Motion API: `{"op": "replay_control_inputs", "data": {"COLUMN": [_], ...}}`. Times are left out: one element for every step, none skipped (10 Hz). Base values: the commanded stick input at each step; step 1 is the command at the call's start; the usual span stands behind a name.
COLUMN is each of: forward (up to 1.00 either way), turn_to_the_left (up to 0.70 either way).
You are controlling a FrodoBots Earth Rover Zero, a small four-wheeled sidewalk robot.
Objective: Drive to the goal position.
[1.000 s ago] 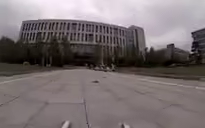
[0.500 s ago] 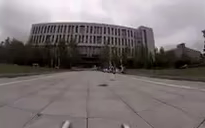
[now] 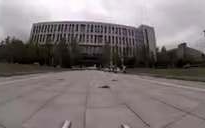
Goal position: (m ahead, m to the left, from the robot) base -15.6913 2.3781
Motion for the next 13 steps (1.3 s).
{"op": "replay_control_inputs", "data": {"forward": [1.0, 1.0, 1.0, 1.0, 1.0, 1.0, 1.0, 1.0, 1.0, 1.0, 1.0, 1.0, 1.0], "turn_to_the_left": [0.0, 0.0, 0.0, 0.0, 0.0, 0.0, 0.0, 0.0, 0.0, 0.0, 0.0, 0.0, 0.0]}}
